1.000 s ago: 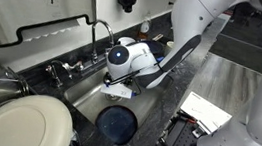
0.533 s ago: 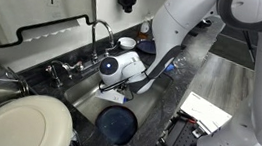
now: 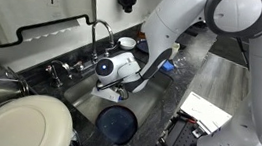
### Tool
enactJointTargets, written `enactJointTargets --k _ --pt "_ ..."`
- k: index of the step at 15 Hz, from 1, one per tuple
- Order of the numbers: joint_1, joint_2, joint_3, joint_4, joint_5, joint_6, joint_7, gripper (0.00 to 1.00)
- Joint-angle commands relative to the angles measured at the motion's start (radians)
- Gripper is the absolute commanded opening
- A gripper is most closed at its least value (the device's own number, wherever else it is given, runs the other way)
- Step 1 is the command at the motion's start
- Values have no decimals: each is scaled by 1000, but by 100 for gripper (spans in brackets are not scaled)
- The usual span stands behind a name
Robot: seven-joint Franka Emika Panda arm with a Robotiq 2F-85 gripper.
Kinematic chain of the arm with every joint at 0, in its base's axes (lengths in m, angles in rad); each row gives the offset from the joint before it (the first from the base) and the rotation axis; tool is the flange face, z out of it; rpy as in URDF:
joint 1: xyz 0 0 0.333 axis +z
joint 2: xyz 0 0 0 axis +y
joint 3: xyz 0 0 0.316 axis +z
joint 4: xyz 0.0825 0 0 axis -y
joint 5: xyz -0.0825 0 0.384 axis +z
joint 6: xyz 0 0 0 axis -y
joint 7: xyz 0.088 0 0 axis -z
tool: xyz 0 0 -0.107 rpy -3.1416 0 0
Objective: Remove the cup from the sink
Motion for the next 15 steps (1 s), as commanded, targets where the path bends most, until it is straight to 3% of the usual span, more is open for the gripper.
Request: enactJointTargets --k 1,2,3,5,14,15 --pt "13 47 -14 46 34 -42 -16 100" --pt "13 55 -13 53 46 -57 -23 100" --pt "14 63 -13 59 54 -69 -27 75" --pt "15 74 -13 69 69 -88 -31 68" --pt "34 75 -16 75 96 -97 -29 3" --pt "36 69 -18 69 94 -97 -25 1"
